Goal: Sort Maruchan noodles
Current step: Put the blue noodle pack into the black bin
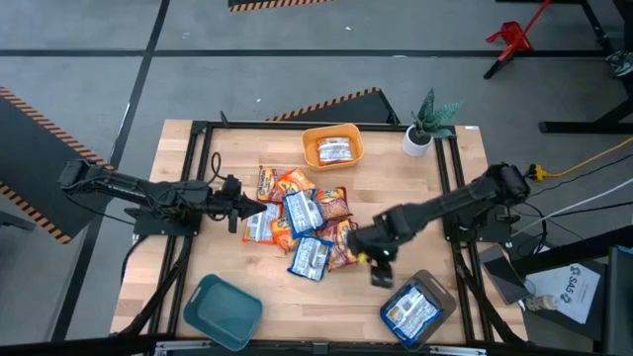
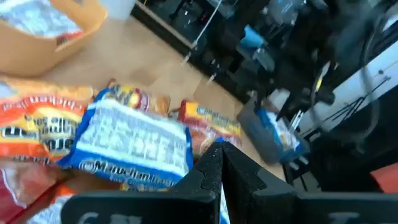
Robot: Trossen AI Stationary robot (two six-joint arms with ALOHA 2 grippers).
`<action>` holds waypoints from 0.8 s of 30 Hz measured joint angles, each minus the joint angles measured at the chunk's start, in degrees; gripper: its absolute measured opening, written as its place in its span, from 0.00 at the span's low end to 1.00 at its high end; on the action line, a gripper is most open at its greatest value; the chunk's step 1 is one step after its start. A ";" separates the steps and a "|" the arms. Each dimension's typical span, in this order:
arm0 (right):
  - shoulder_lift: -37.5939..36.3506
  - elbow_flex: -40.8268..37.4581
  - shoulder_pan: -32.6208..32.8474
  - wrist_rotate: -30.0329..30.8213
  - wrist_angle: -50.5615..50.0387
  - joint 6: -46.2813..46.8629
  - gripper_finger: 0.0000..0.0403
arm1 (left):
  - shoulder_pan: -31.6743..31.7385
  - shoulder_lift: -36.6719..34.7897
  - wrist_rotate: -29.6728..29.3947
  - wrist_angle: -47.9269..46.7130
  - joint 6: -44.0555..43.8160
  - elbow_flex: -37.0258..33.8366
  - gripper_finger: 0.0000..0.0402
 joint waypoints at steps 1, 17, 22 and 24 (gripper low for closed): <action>0.00 0.00 -1.32 2.03 2.59 0.20 0.50 | -0.34 0.84 0.71 -0.02 0.01 0.00 0.00; 0.01 0.09 -12.84 17.23 25.10 -0.39 0.50 | -15.45 28.23 -0.39 0.23 12.38 12.17 0.00; 0.42 0.07 -12.86 18.96 25.64 -0.27 0.50 | -15.77 39.34 -0.55 0.70 14.80 17.39 0.00; 0.93 0.09 -12.80 20.23 25.76 -0.29 0.50 | -16.50 43.10 -0.38 2.04 16.23 19.12 0.00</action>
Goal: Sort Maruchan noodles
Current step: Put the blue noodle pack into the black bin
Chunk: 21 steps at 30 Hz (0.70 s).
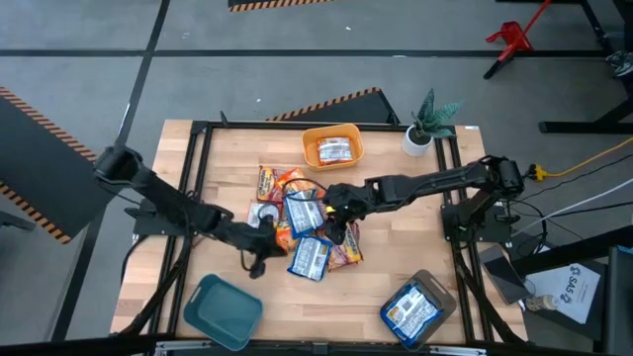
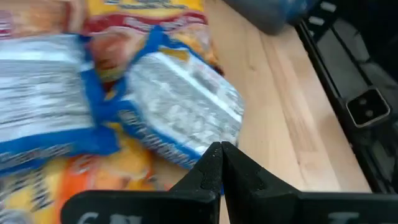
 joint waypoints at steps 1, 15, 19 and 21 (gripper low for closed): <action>0.27 -0.02 0.01 -0.01 -0.15 0.03 0.50 | -0.45 1.73 0.00 0.80 0.78 0.95 0.00; 4.14 -0.11 0.00 -1.50 3.18 0.34 0.50 | -3.52 19.45 -1.91 6.28 -0.25 7.73 0.00; 5.06 -0.09 0.01 -2.02 3.91 -0.05 0.50 | -3.39 21.90 -1.83 7.12 -1.13 7.71 0.00; 5.89 -0.02 0.01 -3.80 5.24 -0.94 0.50 | -3.39 23.22 -0.83 7.82 -1.22 7.76 0.00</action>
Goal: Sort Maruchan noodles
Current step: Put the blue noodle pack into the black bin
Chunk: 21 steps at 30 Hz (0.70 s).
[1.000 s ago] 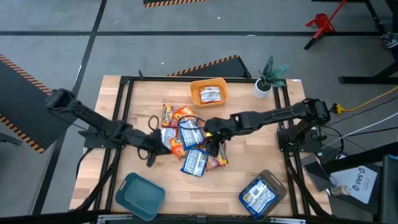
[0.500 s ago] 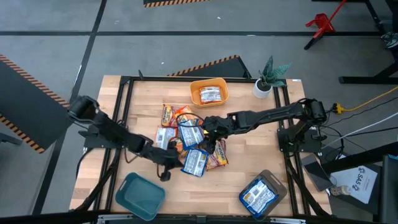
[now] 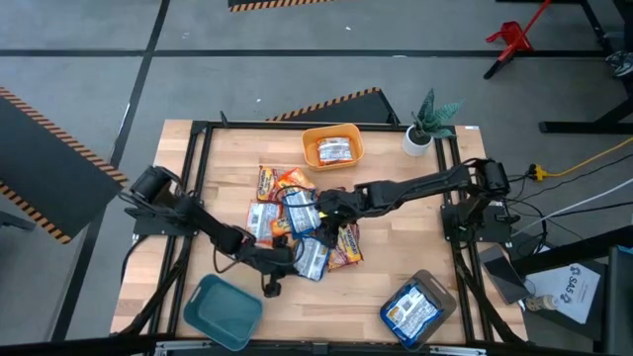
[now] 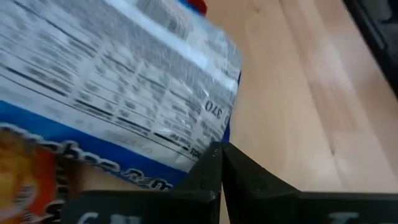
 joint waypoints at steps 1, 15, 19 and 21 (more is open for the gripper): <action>0.09 -0.07 -0.02 -1.22 -0.81 -0.43 0.50 | 0.00 0.35 0.22 -0.28 0.00 -0.04 0.00; 3.13 -0.03 -0.07 0.99 0.30 -0.43 0.67 | 0.70 0.97 -0.59 -1.74 -1.39 -0.04 0.00; 3.65 -0.05 -0.07 1.83 0.89 -0.46 0.67 | 1.13 1.01 -0.68 -2.65 -2.99 -0.04 0.00; 3.98 -0.01 -0.07 2.24 1.41 -0.52 0.66 | 0.79 1.08 -1.43 -1.78 -2.78 -0.06 0.00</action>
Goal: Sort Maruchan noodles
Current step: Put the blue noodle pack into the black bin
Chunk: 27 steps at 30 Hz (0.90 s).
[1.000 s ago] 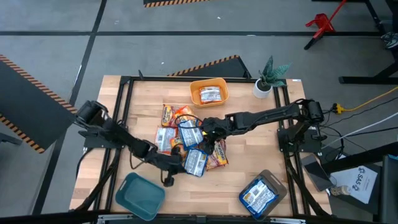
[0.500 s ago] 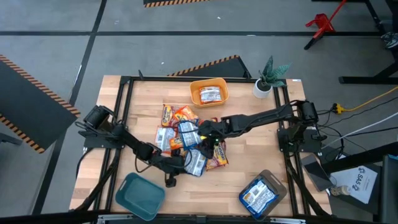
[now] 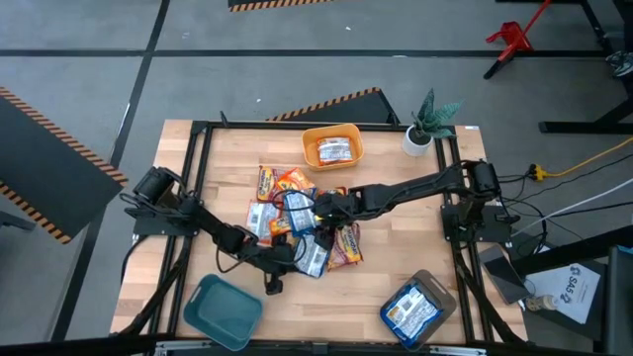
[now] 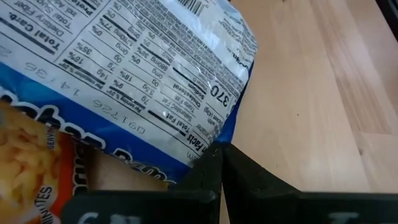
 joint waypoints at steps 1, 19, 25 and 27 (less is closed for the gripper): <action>0.03 -0.02 0.00 0.02 -0.42 0.00 0.66 | -0.30 -0.19 -0.48 0.36 0.02 0.00 0.00; 0.03 -0.02 0.00 1.53 0.03 -0.04 0.66 | -2.10 -2.12 -7.01 2.06 2.99 -0.09 0.00; 0.03 -0.02 0.00 1.30 -0.06 -0.06 0.66 | -2.02 -0.26 -7.08 3.24 1.46 0.06 0.00; 0.03 -0.02 0.00 -0.58 0.08 -0.36 0.66 | -2.03 -0.26 -7.11 2.95 1.46 0.06 0.00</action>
